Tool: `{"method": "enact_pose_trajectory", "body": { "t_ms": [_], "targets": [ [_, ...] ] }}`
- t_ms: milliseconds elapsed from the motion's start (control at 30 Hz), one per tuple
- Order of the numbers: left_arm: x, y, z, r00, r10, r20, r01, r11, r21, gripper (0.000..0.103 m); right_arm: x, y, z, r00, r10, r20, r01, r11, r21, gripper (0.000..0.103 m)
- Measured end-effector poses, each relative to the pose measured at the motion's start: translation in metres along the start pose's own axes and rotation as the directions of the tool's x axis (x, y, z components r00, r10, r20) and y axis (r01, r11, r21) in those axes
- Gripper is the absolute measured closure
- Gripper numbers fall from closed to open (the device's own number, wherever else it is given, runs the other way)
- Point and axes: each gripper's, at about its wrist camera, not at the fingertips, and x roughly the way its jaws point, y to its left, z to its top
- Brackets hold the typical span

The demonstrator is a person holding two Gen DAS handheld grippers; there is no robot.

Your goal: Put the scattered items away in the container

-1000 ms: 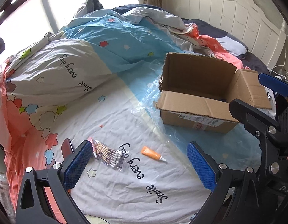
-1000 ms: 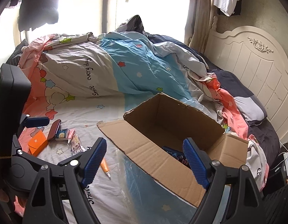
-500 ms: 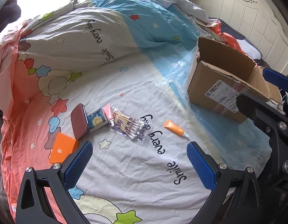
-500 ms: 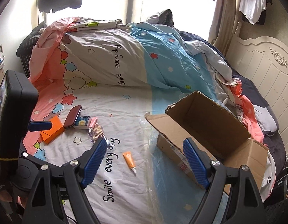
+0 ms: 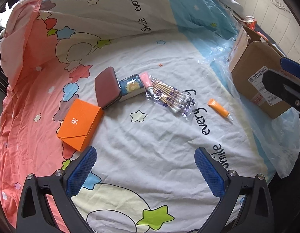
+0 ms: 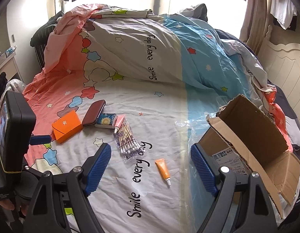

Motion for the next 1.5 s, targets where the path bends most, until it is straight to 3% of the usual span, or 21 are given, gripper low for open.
{"method": "enact_pose_trajectory", "body": {
  "t_ms": [167,367,833,1133,1267,1500],
  "targets": [
    [0.010,0.016,-0.013,1.000,0.022,0.003,-0.022,1.000,0.016,0.000,0.022,0.015,-0.002,0.999,0.029,-0.032,-0.030,0.999,-0.033,0.021],
    [0.026,0.043,-0.020,1.000,0.013,-0.010,-0.014,0.999,-0.037,0.000,0.048,0.036,-0.006,0.996,0.052,-0.069,-0.056,0.997,-0.059,0.021],
    [0.045,0.089,-0.011,1.000,0.023,0.004,-0.023,0.992,-0.121,0.000,0.086,0.060,0.000,0.990,0.077,-0.116,-0.090,0.989,-0.114,0.021],
    [0.058,0.094,0.018,1.000,-0.010,0.021,0.013,0.991,-0.135,0.000,0.105,0.053,0.000,0.988,0.079,-0.135,-0.094,0.990,-0.106,0.021],
    [0.066,0.091,0.043,0.999,-0.038,0.030,0.042,0.985,-0.167,0.000,0.108,0.052,-0.001,0.990,0.071,-0.118,-0.088,0.985,-0.147,0.021],
    [0.082,0.096,0.071,0.997,-0.068,0.042,0.076,0.967,-0.244,0.000,0.124,0.037,-0.001,0.987,0.084,-0.136,-0.101,0.988,-0.118,0.021]
  ]
}}
